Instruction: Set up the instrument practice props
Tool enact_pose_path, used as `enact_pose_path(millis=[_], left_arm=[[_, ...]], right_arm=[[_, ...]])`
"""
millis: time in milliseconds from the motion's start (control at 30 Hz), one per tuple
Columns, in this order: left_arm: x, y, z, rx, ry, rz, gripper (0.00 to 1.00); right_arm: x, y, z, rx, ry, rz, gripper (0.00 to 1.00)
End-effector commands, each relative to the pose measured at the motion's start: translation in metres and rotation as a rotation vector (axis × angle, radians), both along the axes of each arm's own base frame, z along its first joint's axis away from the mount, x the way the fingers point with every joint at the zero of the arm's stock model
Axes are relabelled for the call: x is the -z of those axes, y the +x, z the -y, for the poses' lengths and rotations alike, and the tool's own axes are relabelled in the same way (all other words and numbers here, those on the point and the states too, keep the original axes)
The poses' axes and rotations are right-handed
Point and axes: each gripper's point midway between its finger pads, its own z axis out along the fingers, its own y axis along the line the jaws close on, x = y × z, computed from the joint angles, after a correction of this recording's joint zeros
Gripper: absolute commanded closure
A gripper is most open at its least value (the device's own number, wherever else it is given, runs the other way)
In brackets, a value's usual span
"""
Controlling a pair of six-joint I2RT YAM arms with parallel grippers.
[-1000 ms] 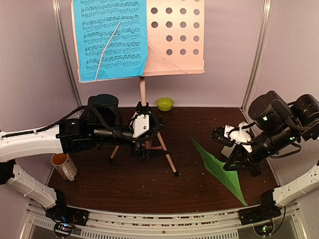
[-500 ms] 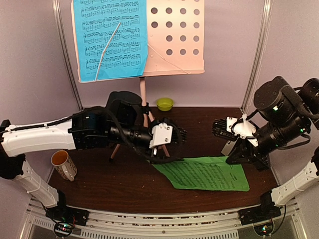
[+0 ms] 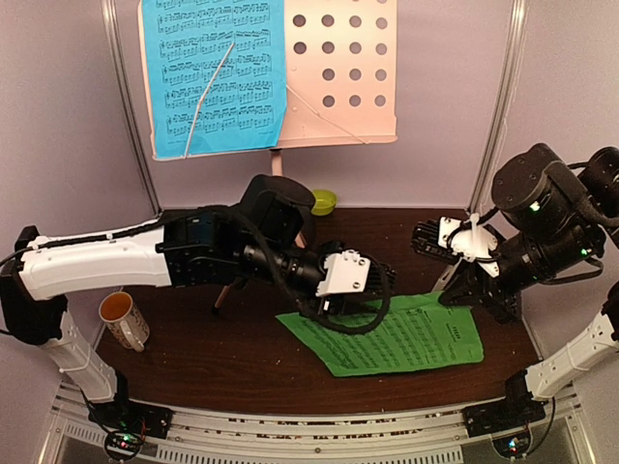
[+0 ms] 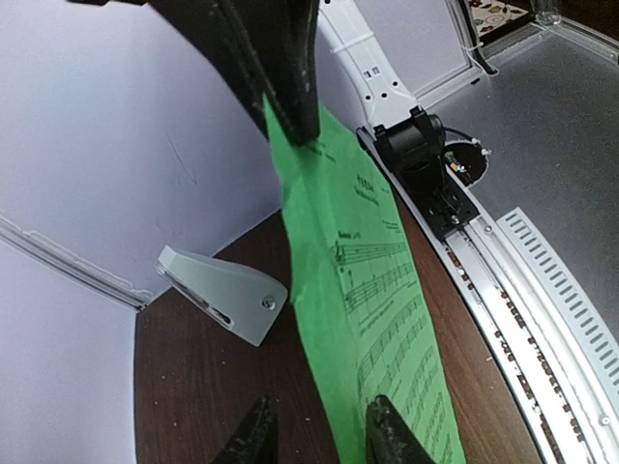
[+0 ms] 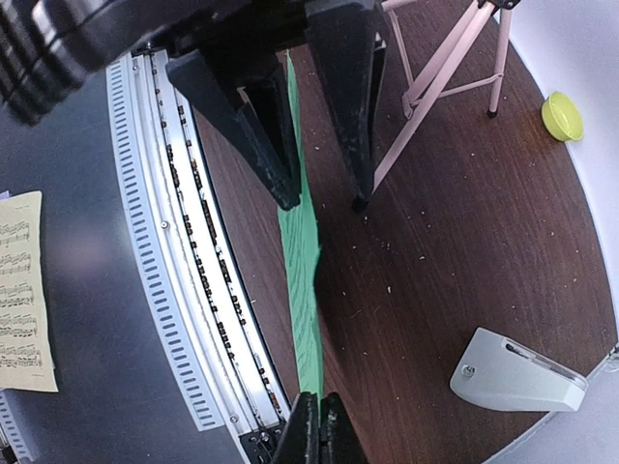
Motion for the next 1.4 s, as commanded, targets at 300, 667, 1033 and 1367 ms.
enact_pose_path(millis=[300,667,1033,1367], left_arm=[[-0.017,-0.001,-0.002,-0.045,-0.002,0.02,1.0],[-0.106,-0.01,-0.064,-0.049,-0.281,-0.222,1.0],[-0.084,-0.021,-0.089,-0.032,-0.216,-0.258,1.0],[-0.059,-0.024,-0.097,-0.046,-0.148,-0.256,1.0]], right_arm=[[-0.048,0.026,0.005,0.103,0.135,0.161,0.86],[-0.184,0.071,0.059,0.382,0.843,0.51,0.23],[-0.207,0.138,-0.034,0.351,0.599,0.757,0.24],[-0.208,0.18,-0.104,0.305,0.531,0.794,0.31]])
